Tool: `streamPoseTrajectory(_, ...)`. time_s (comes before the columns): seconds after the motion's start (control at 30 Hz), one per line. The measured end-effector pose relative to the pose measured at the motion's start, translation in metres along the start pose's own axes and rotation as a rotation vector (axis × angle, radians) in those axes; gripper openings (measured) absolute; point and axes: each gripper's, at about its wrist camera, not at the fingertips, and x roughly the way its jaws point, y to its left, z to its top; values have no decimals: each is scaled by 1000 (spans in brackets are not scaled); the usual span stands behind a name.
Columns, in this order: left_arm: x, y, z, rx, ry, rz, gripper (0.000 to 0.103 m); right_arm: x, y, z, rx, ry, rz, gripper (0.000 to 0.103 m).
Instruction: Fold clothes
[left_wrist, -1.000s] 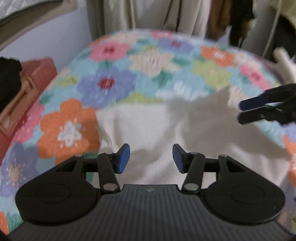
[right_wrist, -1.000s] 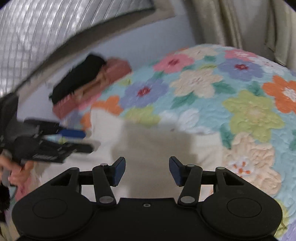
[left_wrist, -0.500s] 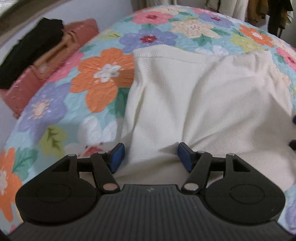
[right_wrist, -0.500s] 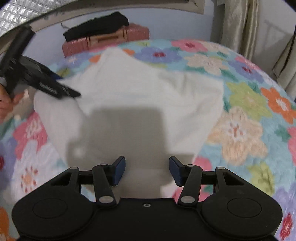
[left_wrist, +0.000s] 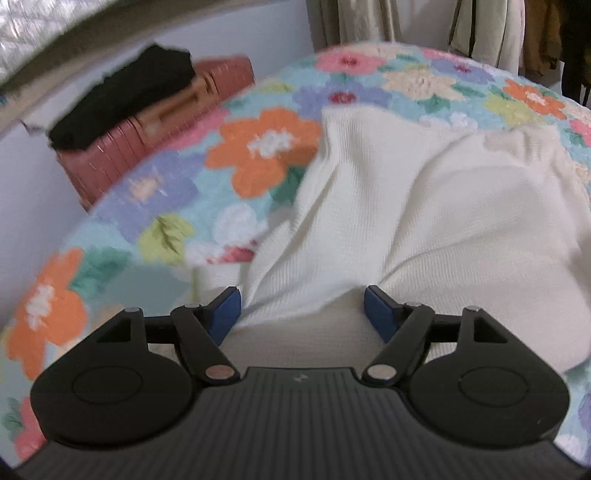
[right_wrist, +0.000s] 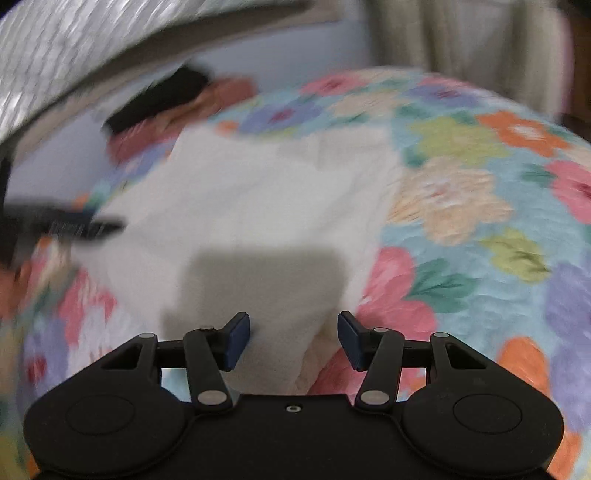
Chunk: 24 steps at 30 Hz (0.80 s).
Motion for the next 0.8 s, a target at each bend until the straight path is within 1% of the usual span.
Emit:
streamPoseTrajectory(0.07, -22, 9, -1, -25, -15, -1, 75, -20, -1, 0, 99, -54, -20, 58)
streamPoseTrajectory(0.1, -32, 16, -4, -57, -17, -13, 75, -29, -1, -1, 154, -74, -17, 59)
streamPoseTrajectory(0.13, -41, 27, -8, -108, -15, -45, 76, -36, -3, -4, 217, -84, 8, 61)
streamPoseTrajectory(0.17, -49, 37, -12, -160, -13, -79, 77, -40, -4, -7, 286, -76, 53, 64)
streamPoseTrajectory(0.2, -54, 48, -17, -222, 1, -119, 79, -41, -6, -10, 357, -61, 100, 65)
streamPoseTrajectory(0.27, -52, 67, -29, -341, 65, -217, 79, -35, -8, -22, 507, 4, 199, 65)
streamPoseTrajectory(0.3, -47, 74, -35, -391, 97, -270, 79, -29, -9, -29, 573, 36, 233, 65)
streamPoseTrajectory(0.37, -33, 85, -46, -492, 134, -347, 79, -12, -9, -43, 688, 89, 284, 66)
streamPoseTrajectory(0.4, -26, 89, -50, -538, 151, -366, 79, -3, -8, -49, 714, 98, 287, 66)
streamPoseTrajectory(0.43, -17, 94, -54, -589, 168, -370, 79, 6, -8, -56, 734, 100, 275, 66)
streamPoseTrajectory(0.47, -10, 98, -59, -642, 174, -367, 79, 12, -8, -64, 740, 83, 240, 67)
streamPoseTrajectory(0.5, -4, 101, -62, -687, 173, -351, 79, 15, -9, -70, 754, 52, 220, 66)
streamPoseTrajectory(0.53, 2, 104, -63, -711, 163, -317, 80, 17, -9, -74, 768, 18, 208, 66)
streamPoseTrajectory(0.6, 8, 105, -61, -714, 119, -264, 82, 16, -9, -78, 800, -51, 210, 67)
streamPoseTrajectory(0.67, 13, 104, -58, -707, 67, -224, 82, 18, -8, -71, 794, -90, 178, 72)
streamPoseTrajectory(0.7, 16, 103, -57, -700, 36, -211, 76, 21, -8, -65, 774, -103, 154, 75)
streamPoseTrajectory(0.73, 17, 102, -56, -683, -1, -200, 68, 26, -8, -59, 746, -113, 130, 79)
streamPoseTrajectory(0.77, 20, 99, -55, -650, -17, -190, 49, 32, -8, -53, 719, -121, 109, 80)
streamPoseTrajectory(0.8, 20, 94, -51, -609, -31, -176, 34, 38, -9, -48, 697, -127, 94, 80)
